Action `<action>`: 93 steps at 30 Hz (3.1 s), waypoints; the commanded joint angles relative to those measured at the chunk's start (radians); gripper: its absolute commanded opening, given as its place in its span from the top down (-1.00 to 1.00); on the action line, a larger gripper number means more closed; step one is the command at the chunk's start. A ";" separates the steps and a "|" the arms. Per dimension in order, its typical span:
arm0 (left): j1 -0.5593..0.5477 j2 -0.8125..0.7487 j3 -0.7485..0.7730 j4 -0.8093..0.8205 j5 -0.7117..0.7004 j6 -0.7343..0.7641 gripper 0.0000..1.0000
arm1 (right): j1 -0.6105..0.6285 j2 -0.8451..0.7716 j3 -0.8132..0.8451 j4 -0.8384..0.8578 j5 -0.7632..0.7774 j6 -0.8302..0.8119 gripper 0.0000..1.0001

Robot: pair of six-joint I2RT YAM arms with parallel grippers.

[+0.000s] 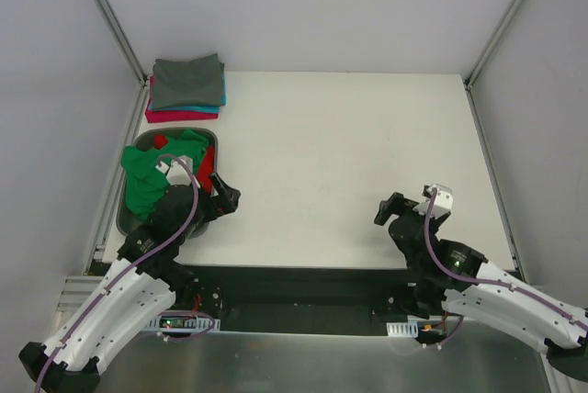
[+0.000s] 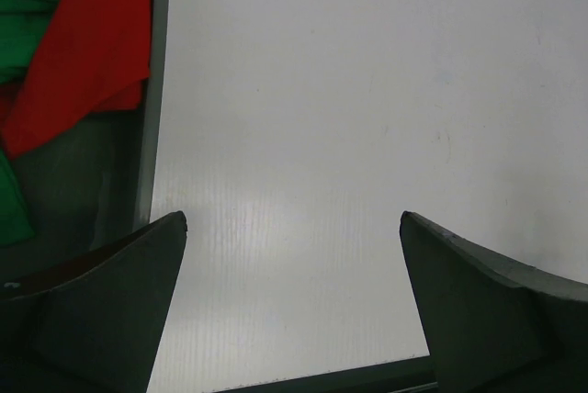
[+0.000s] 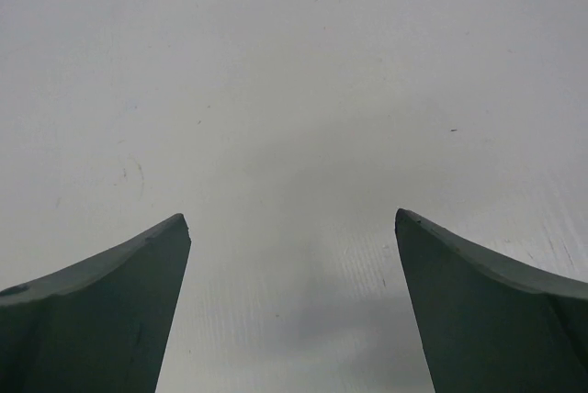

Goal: Fold and stack the t-shirts
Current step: Grab crumpled tshirt from bin with the left arm, then move the tshirt to the center of the board

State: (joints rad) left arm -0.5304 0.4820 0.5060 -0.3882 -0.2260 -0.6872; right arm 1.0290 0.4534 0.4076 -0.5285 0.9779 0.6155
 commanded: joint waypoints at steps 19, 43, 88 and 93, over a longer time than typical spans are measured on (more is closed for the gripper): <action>0.288 0.280 0.158 -0.041 -0.174 -0.094 -0.98 | -0.004 -0.143 -0.110 0.196 -0.085 -0.210 -0.92; 0.682 1.021 0.491 -0.060 -0.084 -0.057 -0.83 | -0.004 -0.065 -0.078 0.188 -0.044 -0.276 -0.92; 0.422 0.658 1.283 0.146 0.721 0.020 1.00 | -0.006 -0.081 -0.099 0.243 -0.108 -0.186 -0.92; 0.221 0.785 1.318 0.195 0.838 0.027 1.00 | -0.007 -0.108 -0.102 0.223 -0.094 -0.168 -0.92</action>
State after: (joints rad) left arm -0.1894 1.1790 1.7645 -0.3214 0.4618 -0.7021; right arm 1.0252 0.3672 0.3023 -0.3248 0.8593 0.4156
